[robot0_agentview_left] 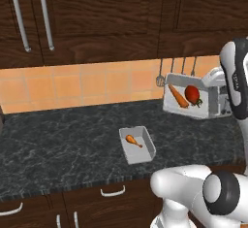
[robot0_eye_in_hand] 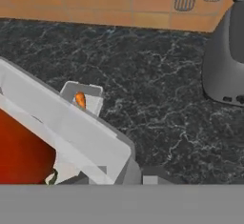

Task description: Take the meat container that has the chicken drumstick and place it on the second highest rack of the freezer. Then take the vegetable container that has the carrot and tomato and place it on the highest rack of the freezer.

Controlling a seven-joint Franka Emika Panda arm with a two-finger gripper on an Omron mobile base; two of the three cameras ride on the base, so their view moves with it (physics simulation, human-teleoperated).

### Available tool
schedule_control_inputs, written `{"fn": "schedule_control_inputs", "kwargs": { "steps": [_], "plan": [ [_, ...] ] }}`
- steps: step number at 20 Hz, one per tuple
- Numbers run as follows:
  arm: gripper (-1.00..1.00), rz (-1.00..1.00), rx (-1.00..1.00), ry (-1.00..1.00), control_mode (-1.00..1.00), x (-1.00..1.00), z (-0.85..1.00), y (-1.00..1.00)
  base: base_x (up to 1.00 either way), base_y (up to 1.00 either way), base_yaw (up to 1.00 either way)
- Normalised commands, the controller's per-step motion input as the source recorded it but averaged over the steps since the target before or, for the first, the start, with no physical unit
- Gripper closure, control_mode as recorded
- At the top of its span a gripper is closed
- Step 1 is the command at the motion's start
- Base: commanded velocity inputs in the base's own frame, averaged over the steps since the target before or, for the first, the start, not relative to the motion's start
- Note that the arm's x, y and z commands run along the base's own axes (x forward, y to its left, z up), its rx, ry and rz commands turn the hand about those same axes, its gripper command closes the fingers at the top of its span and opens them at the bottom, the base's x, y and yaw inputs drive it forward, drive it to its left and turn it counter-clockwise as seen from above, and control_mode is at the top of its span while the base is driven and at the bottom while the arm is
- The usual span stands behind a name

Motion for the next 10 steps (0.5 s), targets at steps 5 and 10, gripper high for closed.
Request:
{"fn": "schedule_control_inputs", "kwargs": {
  "steps": [5, 10],
  "plan": [
    [1.0, 0.57, -0.34, 0.0, -1.0, 0.01, 0.82, 0.03, 0.0, 0.0, 0.0],
    [1.0, 0.13, -0.05, 0.0, -1.0, 0.01, 0.07, 0.08, 0.0, 0.0, 0.0]
  ]
}}
